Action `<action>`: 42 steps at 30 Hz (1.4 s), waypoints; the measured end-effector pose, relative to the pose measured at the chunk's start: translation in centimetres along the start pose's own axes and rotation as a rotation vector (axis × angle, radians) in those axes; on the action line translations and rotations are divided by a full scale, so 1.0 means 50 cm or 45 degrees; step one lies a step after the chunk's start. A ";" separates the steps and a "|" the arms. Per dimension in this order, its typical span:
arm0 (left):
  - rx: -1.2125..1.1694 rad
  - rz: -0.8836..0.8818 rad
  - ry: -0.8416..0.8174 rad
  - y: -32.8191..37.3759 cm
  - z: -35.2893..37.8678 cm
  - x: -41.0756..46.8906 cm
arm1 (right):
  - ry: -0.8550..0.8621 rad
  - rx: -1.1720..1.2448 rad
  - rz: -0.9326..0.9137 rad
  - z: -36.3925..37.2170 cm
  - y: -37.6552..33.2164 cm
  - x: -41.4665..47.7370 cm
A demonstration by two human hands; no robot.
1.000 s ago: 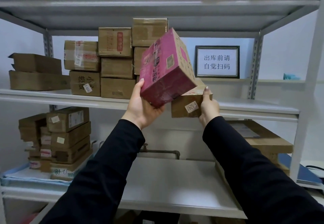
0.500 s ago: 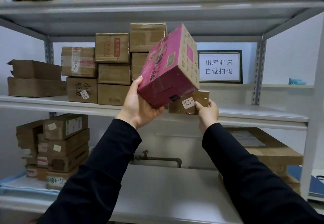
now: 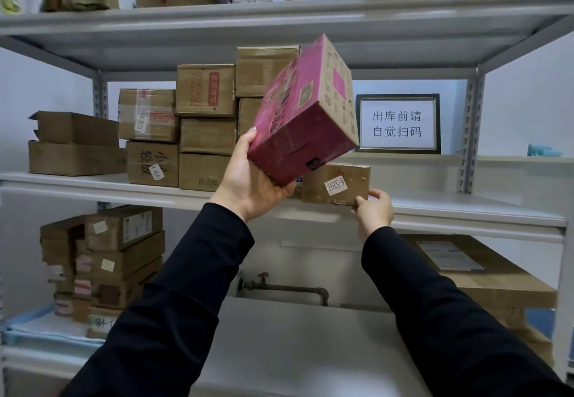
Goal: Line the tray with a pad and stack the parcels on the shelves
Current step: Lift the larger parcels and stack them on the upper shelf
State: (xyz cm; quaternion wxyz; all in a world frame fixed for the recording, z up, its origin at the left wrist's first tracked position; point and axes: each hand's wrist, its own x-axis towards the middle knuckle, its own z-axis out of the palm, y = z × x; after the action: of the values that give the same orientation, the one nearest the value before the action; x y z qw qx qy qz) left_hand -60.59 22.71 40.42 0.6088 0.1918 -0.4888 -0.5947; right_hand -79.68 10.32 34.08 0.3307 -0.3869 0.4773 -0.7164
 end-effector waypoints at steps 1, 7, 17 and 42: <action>0.005 0.003 0.001 0.000 0.003 0.002 | -0.009 -0.007 -0.002 0.000 0.004 0.005; 0.102 0.005 0.008 -0.008 0.030 0.027 | -0.086 -0.148 -0.064 -0.007 -0.009 0.001; 0.521 0.074 0.182 -0.048 0.115 0.096 | -0.057 0.569 -0.691 -0.032 -0.088 -0.039; 0.849 0.296 0.681 -0.108 0.019 0.240 | -0.389 0.093 -0.451 0.023 -0.043 0.086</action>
State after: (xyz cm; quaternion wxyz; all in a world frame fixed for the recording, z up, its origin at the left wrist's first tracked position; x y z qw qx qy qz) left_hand -66.49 10.90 40.83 0.6815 0.4686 -0.4975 -0.2616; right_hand -80.99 6.89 37.43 0.2820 -0.5561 0.3200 -0.7133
